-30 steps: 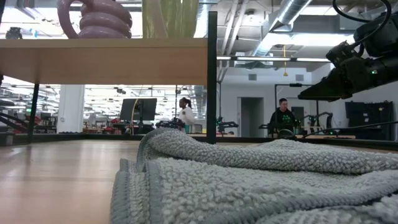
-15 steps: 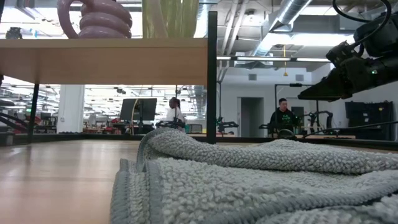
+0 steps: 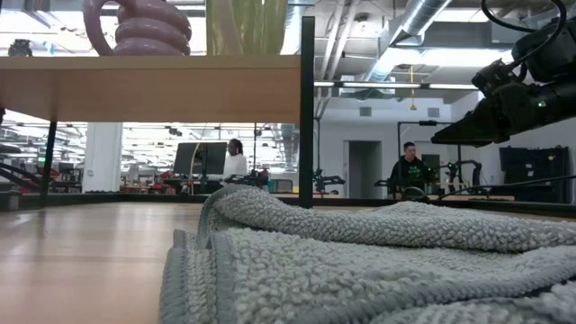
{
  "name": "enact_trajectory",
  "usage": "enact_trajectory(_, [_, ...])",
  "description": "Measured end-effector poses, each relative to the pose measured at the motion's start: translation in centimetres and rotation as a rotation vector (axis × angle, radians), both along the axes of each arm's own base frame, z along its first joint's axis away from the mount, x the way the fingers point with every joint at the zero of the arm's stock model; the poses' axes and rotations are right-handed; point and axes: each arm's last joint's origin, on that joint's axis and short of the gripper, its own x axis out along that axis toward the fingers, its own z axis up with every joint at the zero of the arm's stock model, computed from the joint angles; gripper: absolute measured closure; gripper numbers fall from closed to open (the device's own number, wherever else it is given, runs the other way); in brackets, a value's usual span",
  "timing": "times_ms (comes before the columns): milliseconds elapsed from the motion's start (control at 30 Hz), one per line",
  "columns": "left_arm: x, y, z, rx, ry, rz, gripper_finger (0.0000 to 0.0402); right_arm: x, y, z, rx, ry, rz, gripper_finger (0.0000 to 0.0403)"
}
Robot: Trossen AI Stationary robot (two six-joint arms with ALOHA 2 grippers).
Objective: Stack small to large cups/mugs on shelf
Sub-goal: Put the blue mug on the shelf
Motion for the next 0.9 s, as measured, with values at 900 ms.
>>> enact_trajectory(900, [-7.0, 0.9, 5.0, 0.192, -0.191, -0.136, 0.0147, 0.0, 0.0, 0.2, 0.054, -0.038, -0.017, 0.0173])
